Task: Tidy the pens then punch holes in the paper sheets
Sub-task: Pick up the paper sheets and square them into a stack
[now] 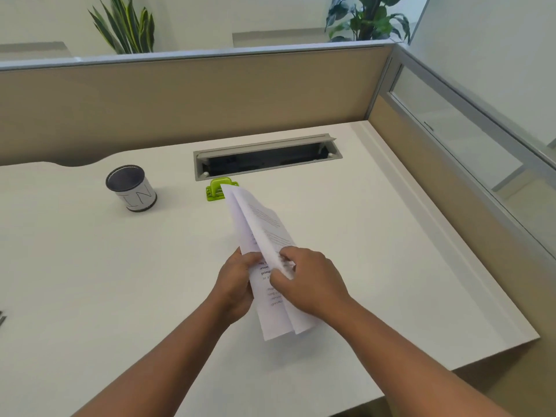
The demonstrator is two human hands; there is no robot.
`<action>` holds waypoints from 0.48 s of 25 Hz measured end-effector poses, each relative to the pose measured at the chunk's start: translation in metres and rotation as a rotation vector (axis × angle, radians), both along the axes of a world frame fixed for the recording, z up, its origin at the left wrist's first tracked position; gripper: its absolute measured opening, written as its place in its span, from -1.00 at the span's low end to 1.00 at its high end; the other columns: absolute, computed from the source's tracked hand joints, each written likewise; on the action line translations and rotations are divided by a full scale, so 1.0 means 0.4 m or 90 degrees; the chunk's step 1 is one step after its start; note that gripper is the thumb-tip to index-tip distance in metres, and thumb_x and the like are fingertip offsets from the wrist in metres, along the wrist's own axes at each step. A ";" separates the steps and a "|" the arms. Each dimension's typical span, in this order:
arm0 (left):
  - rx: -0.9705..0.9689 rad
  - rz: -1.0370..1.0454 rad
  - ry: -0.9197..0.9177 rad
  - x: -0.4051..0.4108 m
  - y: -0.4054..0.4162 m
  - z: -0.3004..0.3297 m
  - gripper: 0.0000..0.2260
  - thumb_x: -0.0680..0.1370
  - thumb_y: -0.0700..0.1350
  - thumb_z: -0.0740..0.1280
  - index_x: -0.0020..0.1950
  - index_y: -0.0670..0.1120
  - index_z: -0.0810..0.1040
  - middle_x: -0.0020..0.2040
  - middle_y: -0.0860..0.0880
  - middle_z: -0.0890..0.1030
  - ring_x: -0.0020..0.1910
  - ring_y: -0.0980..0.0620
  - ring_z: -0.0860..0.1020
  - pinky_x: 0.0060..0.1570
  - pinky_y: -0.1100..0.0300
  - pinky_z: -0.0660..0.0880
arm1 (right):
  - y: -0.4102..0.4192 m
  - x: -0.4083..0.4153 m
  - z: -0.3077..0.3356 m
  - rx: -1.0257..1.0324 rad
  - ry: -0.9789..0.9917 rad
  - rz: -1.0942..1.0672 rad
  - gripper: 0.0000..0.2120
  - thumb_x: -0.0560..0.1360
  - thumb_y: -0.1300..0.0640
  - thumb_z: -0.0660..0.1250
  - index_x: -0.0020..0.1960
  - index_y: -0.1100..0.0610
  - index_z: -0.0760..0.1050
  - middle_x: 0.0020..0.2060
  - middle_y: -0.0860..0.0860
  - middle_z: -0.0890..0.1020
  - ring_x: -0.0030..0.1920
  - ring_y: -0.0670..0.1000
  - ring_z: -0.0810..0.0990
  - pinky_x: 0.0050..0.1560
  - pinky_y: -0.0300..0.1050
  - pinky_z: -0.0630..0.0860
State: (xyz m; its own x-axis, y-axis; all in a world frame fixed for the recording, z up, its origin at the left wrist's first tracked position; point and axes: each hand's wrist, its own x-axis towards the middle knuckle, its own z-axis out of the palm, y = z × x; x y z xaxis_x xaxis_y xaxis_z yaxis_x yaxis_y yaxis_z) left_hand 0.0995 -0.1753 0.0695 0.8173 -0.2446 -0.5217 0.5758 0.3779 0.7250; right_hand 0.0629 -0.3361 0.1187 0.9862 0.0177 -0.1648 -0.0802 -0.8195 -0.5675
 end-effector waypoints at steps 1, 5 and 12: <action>-0.020 0.016 0.009 -0.003 0.015 0.009 -0.63 0.58 -0.10 0.28 0.38 -0.11 0.57 0.22 -0.19 0.70 0.17 -0.22 0.69 -0.03 -0.03 0.67 | 0.021 -0.008 -0.003 -0.013 -0.011 0.015 -0.63 0.41 -0.26 0.22 0.02 -0.02 0.52 -0.10 -0.10 0.65 -0.15 0.04 0.63 -0.17 -0.01 0.61; -0.037 0.009 -0.048 -0.018 0.085 0.037 -0.62 0.65 0.04 0.33 0.44 -0.07 0.52 0.30 -0.17 0.66 0.27 -0.22 0.63 0.11 -0.08 0.64 | 0.096 -0.024 -0.019 -0.049 -0.054 0.073 -0.42 0.44 -0.35 0.13 0.33 -0.09 0.48 0.21 -0.17 0.58 0.13 0.00 0.59 0.00 -0.03 0.56; 0.030 -0.015 -0.097 -0.017 0.226 0.119 -0.63 0.58 -0.23 0.38 0.39 -0.20 0.51 0.28 -0.29 0.64 0.23 -0.34 0.63 0.22 -0.26 0.57 | 0.035 0.104 -0.032 0.386 0.060 -0.195 -0.45 0.49 -0.11 0.49 0.42 0.00 0.47 0.37 -0.11 0.52 0.39 -0.03 0.47 0.34 0.01 0.46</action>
State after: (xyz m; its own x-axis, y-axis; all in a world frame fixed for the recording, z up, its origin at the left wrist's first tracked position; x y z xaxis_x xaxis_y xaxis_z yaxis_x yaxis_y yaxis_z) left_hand 0.0926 -0.0848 0.1170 0.8825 -0.2425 -0.4030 0.4655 0.3287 0.8217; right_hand 0.1045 -0.3220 0.1058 0.9431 -0.1435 -0.2999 -0.3299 -0.2910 -0.8980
